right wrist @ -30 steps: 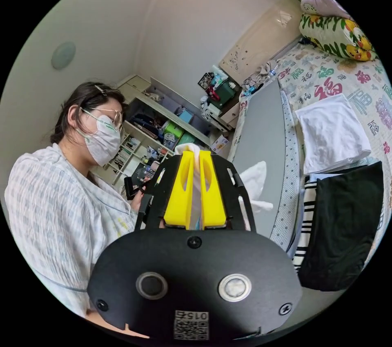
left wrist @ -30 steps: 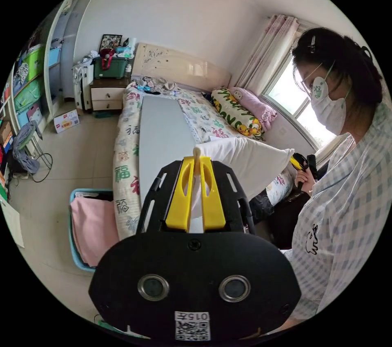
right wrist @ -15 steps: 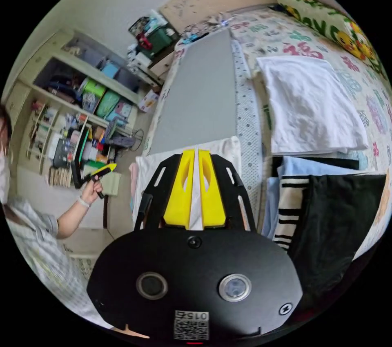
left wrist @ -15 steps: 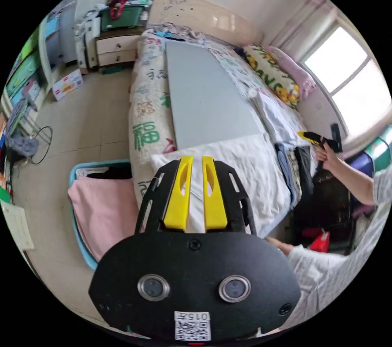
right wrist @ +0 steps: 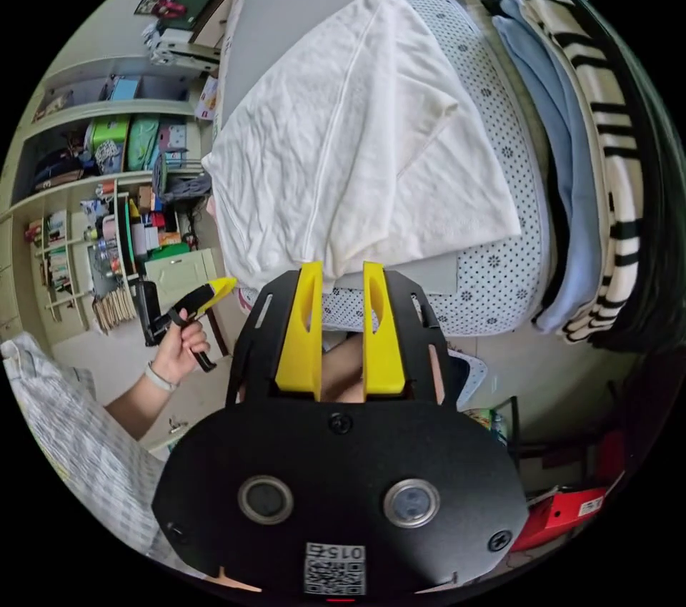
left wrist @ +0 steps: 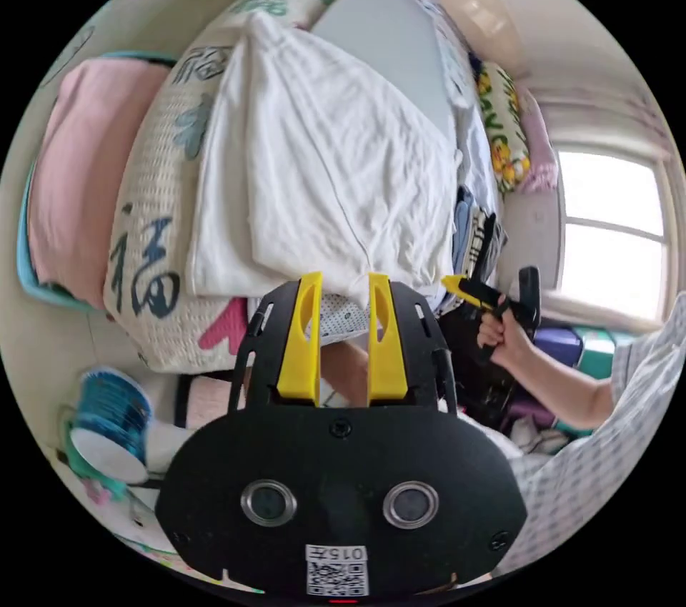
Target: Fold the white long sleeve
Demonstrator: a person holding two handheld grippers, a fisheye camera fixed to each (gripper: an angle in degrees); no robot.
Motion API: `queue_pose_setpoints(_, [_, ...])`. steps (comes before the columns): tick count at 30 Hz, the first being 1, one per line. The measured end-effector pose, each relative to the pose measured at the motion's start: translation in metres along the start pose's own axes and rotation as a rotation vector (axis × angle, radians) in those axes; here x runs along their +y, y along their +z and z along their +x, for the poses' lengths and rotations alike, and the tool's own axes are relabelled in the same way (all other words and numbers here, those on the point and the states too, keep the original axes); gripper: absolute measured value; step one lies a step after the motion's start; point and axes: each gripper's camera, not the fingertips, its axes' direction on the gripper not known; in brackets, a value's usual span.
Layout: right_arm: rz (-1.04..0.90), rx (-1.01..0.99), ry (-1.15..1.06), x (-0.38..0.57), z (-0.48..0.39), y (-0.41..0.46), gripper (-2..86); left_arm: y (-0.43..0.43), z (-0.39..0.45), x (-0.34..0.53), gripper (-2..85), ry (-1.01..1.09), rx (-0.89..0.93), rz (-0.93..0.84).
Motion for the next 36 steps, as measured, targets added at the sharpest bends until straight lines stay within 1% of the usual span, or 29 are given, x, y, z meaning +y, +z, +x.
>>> queue_pose_setpoints(2, [0.003,-0.029,0.025,-0.008,-0.005,0.001,8.3,0.012,-0.003,0.01,10.7,-0.075,-0.033,0.042])
queue_pose_setpoints(4, [-0.008,-0.049,0.022,-0.019,-0.014,0.003,7.6,0.027,-0.007,0.015,10.8,-0.158,-0.065,0.02])
queue_pose_setpoints(6, [-0.028,-0.051,0.004,-0.035,-0.027,0.003,5.2,0.047,-0.013,0.017,9.8,-0.223,-0.01,-0.019])
queue_pose_setpoints(9, [-0.069,-0.083,0.015,-0.058,-0.036,0.004,2.5,0.065,-0.022,0.013,7.0,-0.288,0.018,-0.009])
queue_pose_setpoints(12, [-0.12,-0.13,0.0,-0.077,-0.042,-0.003,1.2,0.078,-0.03,0.012,2.7,-0.352,0.061,-0.024])
queue_pose_setpoints(14, [-0.138,-0.172,0.004,-0.087,-0.046,-0.015,0.8,0.074,-0.031,0.013,1.7,-0.382,0.099,-0.015])
queue_pose_setpoints(16, [-0.099,-0.229,0.004,-0.104,-0.056,-0.04,0.7,0.056,-0.019,0.006,1.4,-0.337,0.162,0.062])
queue_pose_setpoints(18, [0.048,-0.309,-0.05,-0.15,-0.09,-0.089,1.1,0.022,0.004,-0.028,1.6,-0.229,0.299,0.228])
queue_pose_setpoints(19, [0.102,-0.331,-0.082,-0.167,-0.103,-0.102,1.3,0.013,0.011,-0.043,1.7,-0.186,0.334,0.277])
queue_pose_setpoints(20, [0.212,-0.35,-0.168,-0.205,-0.135,-0.127,2.0,-0.003,0.029,-0.081,2.4,-0.078,0.385,0.371])
queue_pose_setpoints(21, [0.331,-0.335,-0.276,-0.243,-0.173,-0.152,3.4,-0.02,0.05,-0.119,3.8,0.041,0.415,0.471])
queue_pose_setpoints(23, [0.449,-0.265,-0.386,-0.282,-0.223,-0.184,6.3,-0.042,0.08,-0.166,6.5,0.19,0.477,0.596])
queue_pose_setpoints(24, [0.468,-0.21,-0.405,-0.295,-0.239,-0.194,7.8,-0.053,0.091,-0.181,7.2,0.254,0.507,0.649])
queue_pose_setpoints(25, [0.467,-0.197,-0.417,-0.296,-0.241,-0.196,7.9,-0.056,0.094,-0.183,7.3,0.267,0.509,0.661])
queue_pose_setpoints(28, [0.365,-0.133,-0.387,-0.28,-0.207,-0.181,7.6,-0.051,0.08,-0.163,8.1,0.242,0.432,0.66])
queue_pose_setpoints(30, [0.262,-0.047,-0.23,-0.254,-0.151,-0.16,7.5,-0.035,0.041,-0.132,9.4,0.103,0.277,0.57])
queue_pose_setpoints(31, [0.238,-0.022,-0.185,-0.247,-0.136,-0.156,7.5,-0.031,0.029,-0.122,9.8,0.067,0.228,0.546])
queue_pose_setpoints(33, [0.155,0.078,-0.03,-0.22,-0.091,-0.14,8.2,-0.016,-0.018,-0.084,10.8,-0.107,0.018,0.434])
queue_pose_setpoints(34, [0.136,0.094,-0.004,-0.215,-0.083,-0.136,8.6,-0.012,-0.028,-0.075,10.9,-0.139,-0.02,0.404])
queue_pose_setpoints(35, [0.094,0.116,0.037,-0.208,-0.072,-0.128,9.4,-0.004,-0.045,-0.058,11.1,-0.196,-0.094,0.338])
queue_pose_setpoints(36, [0.055,0.125,0.056,-0.203,-0.067,-0.121,9.6,0.004,-0.058,-0.045,11.2,-0.243,-0.132,0.275])
